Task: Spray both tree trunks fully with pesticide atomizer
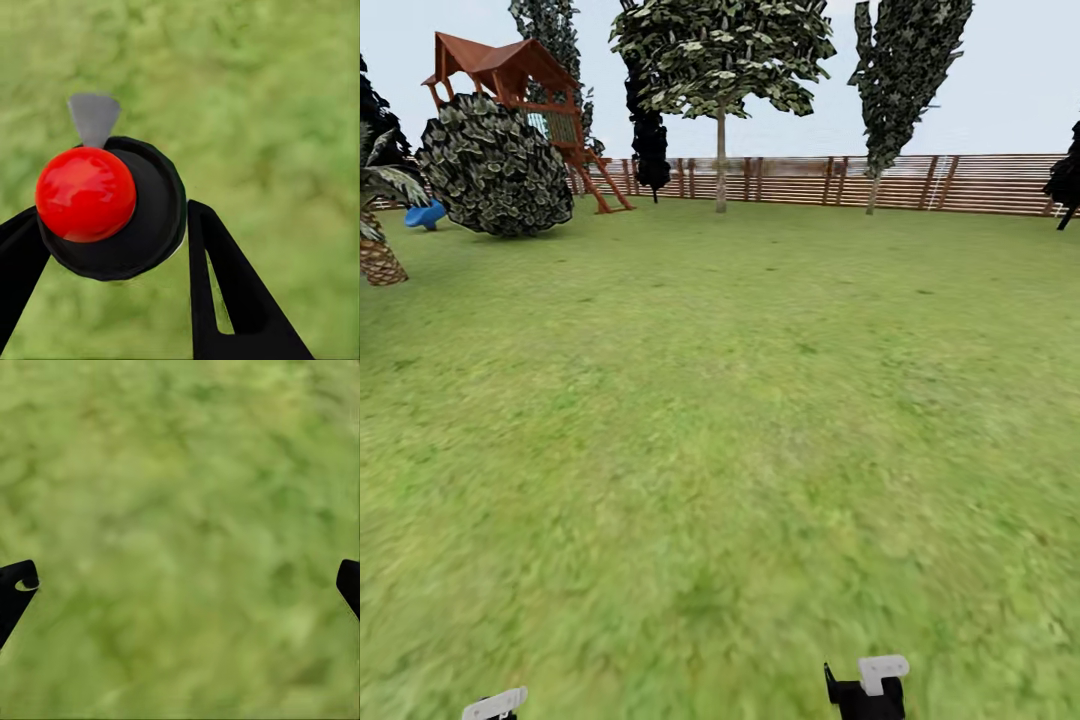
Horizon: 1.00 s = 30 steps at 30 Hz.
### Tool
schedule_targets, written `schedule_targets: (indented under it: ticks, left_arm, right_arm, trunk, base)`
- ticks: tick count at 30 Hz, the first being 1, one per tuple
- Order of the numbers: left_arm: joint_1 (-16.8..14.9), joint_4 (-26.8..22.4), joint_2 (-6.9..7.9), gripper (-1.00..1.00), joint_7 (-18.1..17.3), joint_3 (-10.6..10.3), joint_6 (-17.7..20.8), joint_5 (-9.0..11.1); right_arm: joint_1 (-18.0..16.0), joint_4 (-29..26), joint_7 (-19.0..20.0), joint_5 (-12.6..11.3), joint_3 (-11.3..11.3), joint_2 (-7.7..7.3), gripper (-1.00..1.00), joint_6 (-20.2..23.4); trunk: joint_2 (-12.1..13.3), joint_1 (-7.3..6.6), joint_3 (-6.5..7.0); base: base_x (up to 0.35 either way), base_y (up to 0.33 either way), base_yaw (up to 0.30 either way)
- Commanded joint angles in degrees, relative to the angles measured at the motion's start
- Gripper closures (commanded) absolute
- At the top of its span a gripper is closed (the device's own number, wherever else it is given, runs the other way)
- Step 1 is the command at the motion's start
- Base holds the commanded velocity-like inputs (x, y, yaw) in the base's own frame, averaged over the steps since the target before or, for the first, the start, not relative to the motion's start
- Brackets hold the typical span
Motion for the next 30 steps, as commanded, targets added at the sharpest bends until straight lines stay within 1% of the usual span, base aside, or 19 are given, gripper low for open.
schedule_targets:
  ticks: [1,11,17,30]
  left_arm:
    - [0.0,0.1,-0.04,1.0,0.0,0.2,-0.2,0.0]
    - [0.0,0.1,-0.08,1.0,0.0,0.2,-0.1,0.0]
    - [0.0,0.1,-0.08,1.0,0.0,0.2,-0.1,0.0]
    - [0.0,0.1,-0.12,1.0,0.0,0.2,-0.1,0.0]
  right_arm:
    - [0.0,0.0,-0.3,-0.3,0.5,0.0,-1.0,-0.1]
    - [0.0,0.0,-0.4,-0.2,0.5,0.01,-1.0,-0.1]
    - [0.0,0.0,-0.4,-0.2,0.5,0.09,-1.0,-0.1]
    - [0.0,0.0,-0.4,-0.2,0.5,0.09,-1.0,-0.1]
  trunk:
    - [0.0,0.03,-0.05]
    - [0.0,0.03,-0.05]
    - [0.0,0.03,-0.05]
    - [0.0,0.03,-0.05]
  base:
    - [0.339,-0.061,0.063]
    - [0.339,-0.101,0.009]
    - [0.339,-0.113,0.154]
    - [0.339,-0.111,0.005]
